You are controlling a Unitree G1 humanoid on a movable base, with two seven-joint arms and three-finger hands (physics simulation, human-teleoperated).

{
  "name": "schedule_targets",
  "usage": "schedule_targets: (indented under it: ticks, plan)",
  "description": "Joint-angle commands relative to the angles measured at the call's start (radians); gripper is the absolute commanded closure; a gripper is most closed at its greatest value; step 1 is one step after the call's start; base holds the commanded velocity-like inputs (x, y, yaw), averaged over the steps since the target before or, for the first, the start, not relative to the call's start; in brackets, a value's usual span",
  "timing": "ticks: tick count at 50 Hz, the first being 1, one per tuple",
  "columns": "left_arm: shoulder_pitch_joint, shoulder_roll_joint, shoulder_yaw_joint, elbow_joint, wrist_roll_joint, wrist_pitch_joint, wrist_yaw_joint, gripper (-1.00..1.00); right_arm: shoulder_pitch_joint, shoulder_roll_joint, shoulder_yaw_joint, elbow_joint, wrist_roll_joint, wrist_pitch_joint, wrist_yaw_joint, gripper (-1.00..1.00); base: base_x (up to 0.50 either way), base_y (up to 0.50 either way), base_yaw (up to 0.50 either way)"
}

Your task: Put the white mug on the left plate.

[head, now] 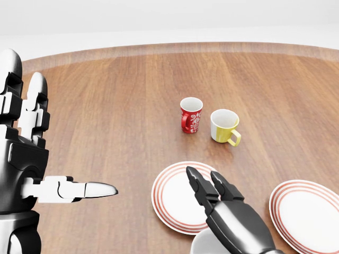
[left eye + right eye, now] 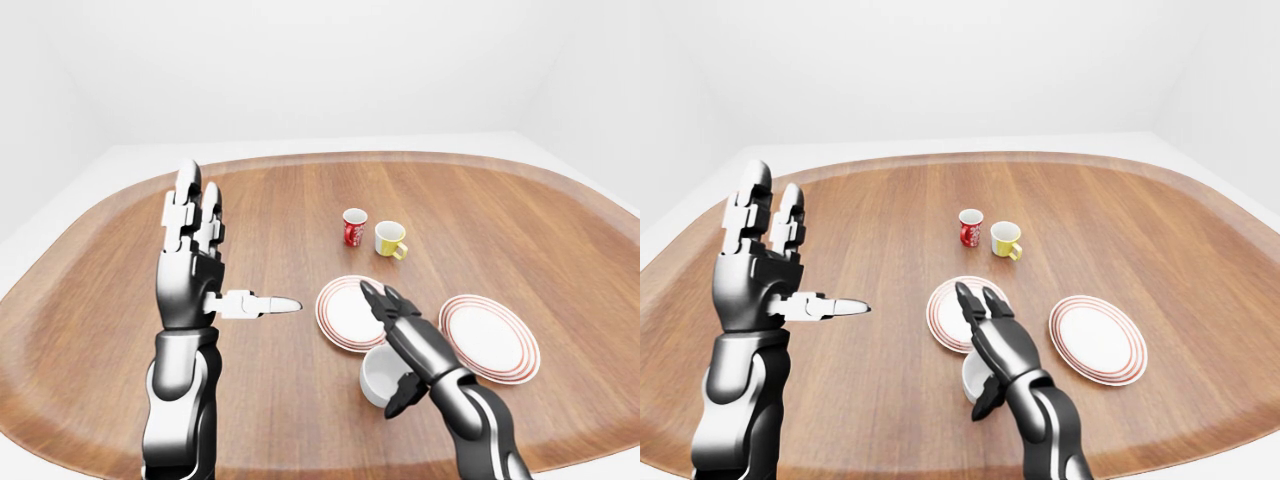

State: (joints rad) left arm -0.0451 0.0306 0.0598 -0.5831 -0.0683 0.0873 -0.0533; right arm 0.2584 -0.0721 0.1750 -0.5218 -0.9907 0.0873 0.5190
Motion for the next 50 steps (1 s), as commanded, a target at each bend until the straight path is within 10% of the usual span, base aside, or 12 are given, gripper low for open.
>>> schedule_targets:
  ticks: [1,50]
  plan:
    - [0.0,0.0,0.001,-0.001,-0.002,0.0,0.0,-1.0,0.004,0.006,0.013,0.026,-0.023,0.0,-0.011,-1.0,0.0,0.0,0.0]
    - [0.002,0.001,0.003,-0.003,-0.005,0.0,0.001,-1.0,-0.019,0.002,0.003,0.131,-0.133,0.0,-0.106,-1.0,0.0,0.0,0.0]
